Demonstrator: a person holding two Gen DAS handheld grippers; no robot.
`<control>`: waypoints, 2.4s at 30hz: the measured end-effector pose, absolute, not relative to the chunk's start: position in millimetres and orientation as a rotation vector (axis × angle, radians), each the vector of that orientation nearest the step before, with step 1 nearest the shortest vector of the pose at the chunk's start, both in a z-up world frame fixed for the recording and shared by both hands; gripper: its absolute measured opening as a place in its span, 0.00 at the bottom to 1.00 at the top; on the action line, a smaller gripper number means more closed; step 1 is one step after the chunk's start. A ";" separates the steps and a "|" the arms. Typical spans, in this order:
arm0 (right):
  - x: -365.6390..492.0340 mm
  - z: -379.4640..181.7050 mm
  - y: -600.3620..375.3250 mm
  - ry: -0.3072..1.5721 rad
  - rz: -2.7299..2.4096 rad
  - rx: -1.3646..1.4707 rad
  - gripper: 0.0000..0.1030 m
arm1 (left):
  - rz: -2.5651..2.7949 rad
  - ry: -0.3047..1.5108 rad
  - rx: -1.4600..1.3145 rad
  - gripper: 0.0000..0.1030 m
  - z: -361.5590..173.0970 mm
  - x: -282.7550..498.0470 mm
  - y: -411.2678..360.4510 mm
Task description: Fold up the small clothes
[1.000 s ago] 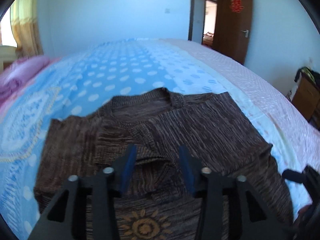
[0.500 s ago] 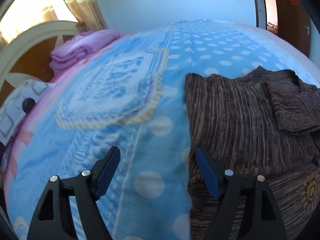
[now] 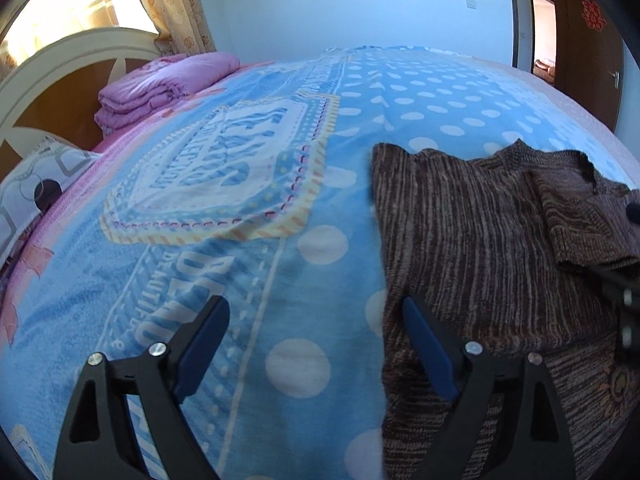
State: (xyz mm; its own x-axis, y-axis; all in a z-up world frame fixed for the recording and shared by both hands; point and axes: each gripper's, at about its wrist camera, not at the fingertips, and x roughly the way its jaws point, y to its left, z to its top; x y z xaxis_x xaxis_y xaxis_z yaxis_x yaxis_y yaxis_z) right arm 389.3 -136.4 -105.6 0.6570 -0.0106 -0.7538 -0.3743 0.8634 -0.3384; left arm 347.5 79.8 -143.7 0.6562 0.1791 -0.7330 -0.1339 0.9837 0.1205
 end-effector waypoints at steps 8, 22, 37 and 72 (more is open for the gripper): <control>405.9 -66.3 -291.1 0.803 -0.069 -0.063 0.91 | 0.153 0.845 0.002 0.91 -145.5 348.0 86.0; 405.1 -110.0 -130.9 0.776 0.218 -0.504 0.91 | 0.197 0.833 0.054 0.97 -144.7 347.2 81.3; 383.3 -74.6 -250.0 0.883 0.369 0.098 0.74 | 0.189 0.835 0.027 0.99 -145.7 347.6 84.5; 353.7 -116.1 -178.8 0.876 0.399 -0.121 0.17 | 0.189 0.826 0.026 1.00 -145.1 345.1 84.0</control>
